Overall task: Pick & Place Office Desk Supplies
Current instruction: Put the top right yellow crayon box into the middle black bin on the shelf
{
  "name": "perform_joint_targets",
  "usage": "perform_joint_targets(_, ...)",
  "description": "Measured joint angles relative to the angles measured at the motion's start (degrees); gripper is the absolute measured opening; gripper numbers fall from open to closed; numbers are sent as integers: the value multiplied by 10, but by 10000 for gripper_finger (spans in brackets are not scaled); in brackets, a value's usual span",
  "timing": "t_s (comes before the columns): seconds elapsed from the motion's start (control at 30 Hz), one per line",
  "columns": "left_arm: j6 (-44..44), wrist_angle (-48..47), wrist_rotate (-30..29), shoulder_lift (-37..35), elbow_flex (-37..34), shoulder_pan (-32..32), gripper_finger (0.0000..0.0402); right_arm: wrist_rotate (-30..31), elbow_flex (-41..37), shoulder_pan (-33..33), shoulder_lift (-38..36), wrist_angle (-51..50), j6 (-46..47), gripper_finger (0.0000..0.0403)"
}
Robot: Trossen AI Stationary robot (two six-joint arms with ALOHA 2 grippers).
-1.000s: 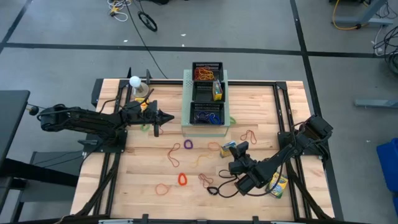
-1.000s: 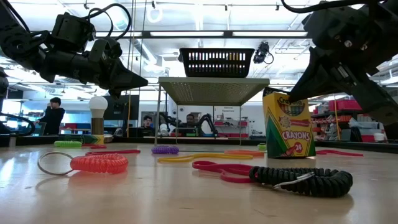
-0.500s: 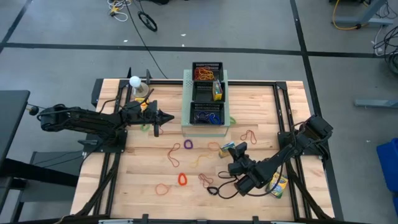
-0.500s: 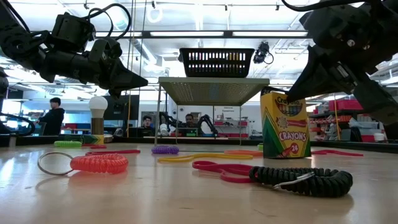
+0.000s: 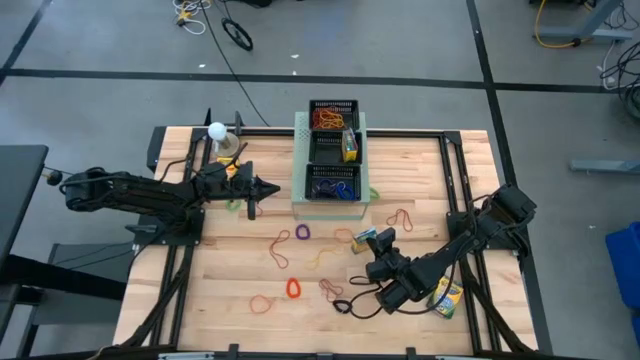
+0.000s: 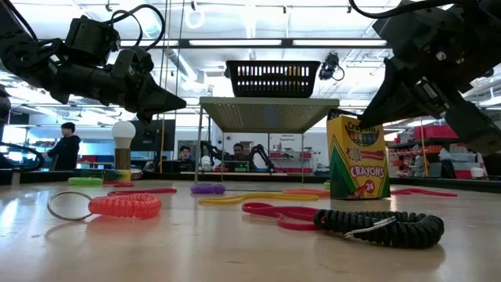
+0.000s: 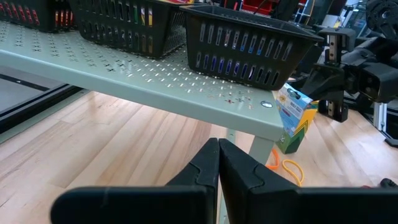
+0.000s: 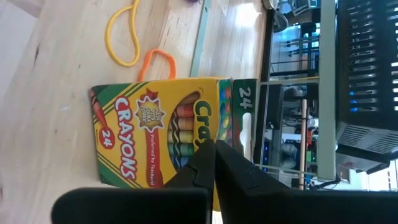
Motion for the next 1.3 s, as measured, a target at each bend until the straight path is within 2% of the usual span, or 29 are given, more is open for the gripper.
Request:
perform_joint_targets(0.3, 0, 0, 0, 0, 0, 0, 14, -14, 0, 1, -7, 3, 4, 26)
perform_joint_targets(0.6, 0, 0, 0, 0, 0, 0, 14, -47, 25, 1, -5, -12, 4, 101)
perform_joint_targets(1.0, 0, 0, 0, 0, 0, 0, 14, -67, 28, -1, -5, -15, 6, 181)
perform_joint_targets(1.3, 0, 0, 0, 0, 0, 0, 14, -69, 28, -1, -5, -26, 62, 245)
